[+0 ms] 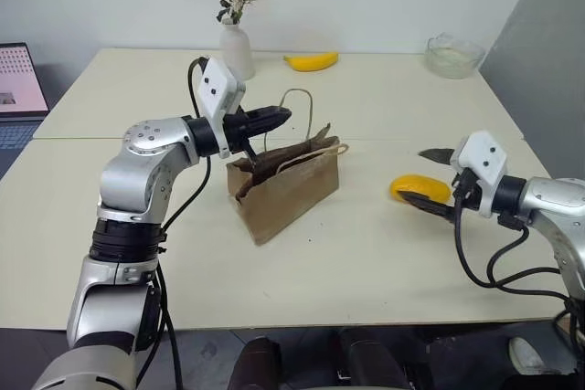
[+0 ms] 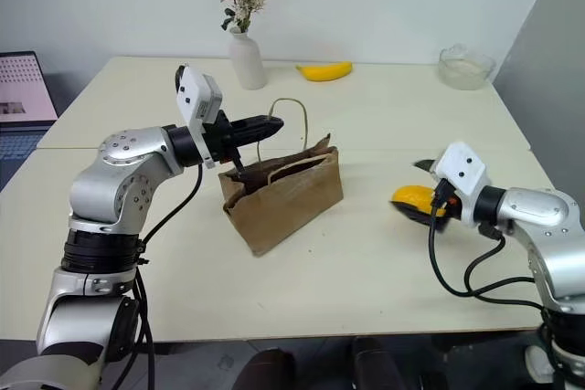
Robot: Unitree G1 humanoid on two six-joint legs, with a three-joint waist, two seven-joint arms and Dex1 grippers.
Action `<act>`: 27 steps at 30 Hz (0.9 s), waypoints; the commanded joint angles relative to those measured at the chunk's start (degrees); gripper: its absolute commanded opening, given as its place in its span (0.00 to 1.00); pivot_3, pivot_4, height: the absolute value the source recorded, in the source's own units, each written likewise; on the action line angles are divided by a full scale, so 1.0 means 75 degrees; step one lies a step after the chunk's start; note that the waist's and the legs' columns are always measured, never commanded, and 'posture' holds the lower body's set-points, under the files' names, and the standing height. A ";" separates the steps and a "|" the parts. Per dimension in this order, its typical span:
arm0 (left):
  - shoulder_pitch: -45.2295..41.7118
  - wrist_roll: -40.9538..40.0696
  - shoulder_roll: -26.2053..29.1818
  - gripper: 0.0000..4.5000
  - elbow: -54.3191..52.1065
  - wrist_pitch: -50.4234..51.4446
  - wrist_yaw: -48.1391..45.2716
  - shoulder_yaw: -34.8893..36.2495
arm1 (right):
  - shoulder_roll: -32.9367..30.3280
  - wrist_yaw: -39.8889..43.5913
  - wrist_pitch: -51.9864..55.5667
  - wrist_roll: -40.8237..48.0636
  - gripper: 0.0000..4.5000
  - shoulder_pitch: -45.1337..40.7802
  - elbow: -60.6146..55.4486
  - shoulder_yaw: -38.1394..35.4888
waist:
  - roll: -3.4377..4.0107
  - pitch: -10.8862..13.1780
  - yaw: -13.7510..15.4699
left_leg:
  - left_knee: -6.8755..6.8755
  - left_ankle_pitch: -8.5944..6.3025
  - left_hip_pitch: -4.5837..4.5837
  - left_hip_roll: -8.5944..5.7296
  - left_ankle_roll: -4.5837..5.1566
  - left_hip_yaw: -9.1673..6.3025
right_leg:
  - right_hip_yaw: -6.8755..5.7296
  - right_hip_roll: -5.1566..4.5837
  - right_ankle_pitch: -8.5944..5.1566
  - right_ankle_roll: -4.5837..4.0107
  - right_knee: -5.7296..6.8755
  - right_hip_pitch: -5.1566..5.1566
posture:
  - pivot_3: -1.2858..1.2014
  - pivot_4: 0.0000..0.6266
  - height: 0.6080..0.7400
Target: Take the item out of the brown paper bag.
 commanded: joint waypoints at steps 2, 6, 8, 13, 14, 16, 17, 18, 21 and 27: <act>-0.0250 0.0070 0.0332 0.20 0.0103 -0.0117 -0.0163 0.0201 | 0.0734 -0.1030 0.0884 0.1284 1.00 -0.0513 -0.0853 -0.0174 | 0.0000 0.0000 0.0009 | 0.0004 0.0000 0.0007 -0.0007 0.0000 0.0004 | 0.0002 -0.0004 0.0001 0.0000 0.0003 0.0005 | 0.52 0.24 1.00; -0.0168 0.0010 0.0539 0.47 0.0006 -0.0054 -0.0225 0.0303 | 0.1064 -0.1415 0.0899 0.1324 1.00 -0.0841 -0.0759 0.0301 | 0.0001 0.0000 0.0019 | 0.0011 0.0001 0.0008 -0.0016 0.0001 0.0014 | 0.0010 -0.0009 0.0006 -0.0001 -0.0002 0.0010 | 0.52 0.24 1.00; -0.0056 -0.0011 0.0633 0.63 -0.0120 -0.0014 -0.0120 0.0425 | 0.1158 -0.1465 0.0776 0.1284 1.00 -0.0956 -0.0612 0.0503 | 0.0000 0.0000 0.0022 | 0.0009 0.0000 0.0004 -0.0015 0.0002 0.0013 | 0.0008 -0.0009 0.0006 -0.0002 -0.0010 0.0009 | 0.52 0.24 1.00; 0.0625 -0.0127 0.0871 0.91 -0.0758 0.0222 0.0470 0.1139 | 0.1285 -0.1380 0.0446 0.1192 1.00 -0.1141 -0.0215 0.0811 | 0.0002 0.0001 0.0002 | 0.0000 -0.0001 -0.0018 -0.0007 0.0003 0.0016 | 0.0012 -0.0008 0.0004 -0.0004 -0.0020 -0.0010 | 0.52 0.24 1.00; 0.0919 -0.0189 0.0848 0.91 -0.1023 0.0330 0.0753 0.1439 | 0.1213 -0.1277 0.0101 0.0907 1.00 -0.1029 -0.0069 0.0919 | 0.0003 0.0001 -0.0002 | -0.0001 -0.0001 -0.0020 -0.0004 0.0003 0.0015 | 0.0011 -0.0008 0.0004 -0.0004 -0.0021 -0.0011 | 0.52 0.24 1.00; 0.1496 -0.0220 0.0790 0.91 -0.1648 0.0682 0.1407 0.1956 | 0.1256 -0.1266 -0.0470 0.0538 1.00 -0.0847 0.0237 0.1009 | 0.0002 0.0001 -0.0006 | -0.0004 -0.0002 -0.0021 0.0001 0.0004 0.0013 | 0.0010 -0.0007 0.0004 -0.0004 -0.0026 -0.0012 | 0.52 0.24 1.00; 0.1811 -0.0151 0.0772 0.91 -0.1972 0.0800 0.1707 0.2115 | 0.1287 -0.1224 -0.0726 0.0411 1.00 -0.0753 0.0383 0.1059 | 0.0002 0.0001 0.0009 | -0.0004 -0.0002 -0.0021 0.0003 0.0004 0.0013 | 0.0008 -0.0007 0.0004 -0.0004 -0.0026 -0.0012 | 0.52 0.24 1.00; 0.2101 -0.0015 0.0751 0.91 -0.2259 0.0794 0.1987 0.2219 | 0.1339 -0.1128 -0.0989 0.0339 1.00 -0.0668 0.0513 0.1107 | 0.0002 0.0001 0.0015 | -0.0003 -0.0002 -0.0026 0.0003 0.0004 0.0008 | 0.0004 -0.0007 0.0004 -0.0004 -0.0027 -0.0012 | 0.52 0.24 1.00; 0.3088 0.0231 0.0492 0.91 -0.3107 0.0761 0.2775 0.2549 | 0.1527 -0.1053 -0.1755 -0.0079 1.00 -0.0463 0.0886 0.1385 | 0.0001 0.0000 0.0037 | 0.0001 -0.0002 -0.0026 -0.0002 0.0003 0.0009 | 0.0006 -0.0012 0.0005 -0.0003 -0.0026 -0.0010 | 0.52 0.24 1.00; 0.4932 0.0221 -0.0325 0.91 -0.4721 0.0543 0.3456 0.2581 | 0.1899 -0.1045 -0.2178 -0.0063 1.00 -0.0163 0.1067 0.1417 | -0.0002 -0.0001 0.0038 | 0.0004 -0.0001 -0.0009 -0.0005 0.0003 0.0014 | 0.0008 -0.0021 0.0006 -0.0002 -0.0017 0.0000 | 0.52 0.24 1.00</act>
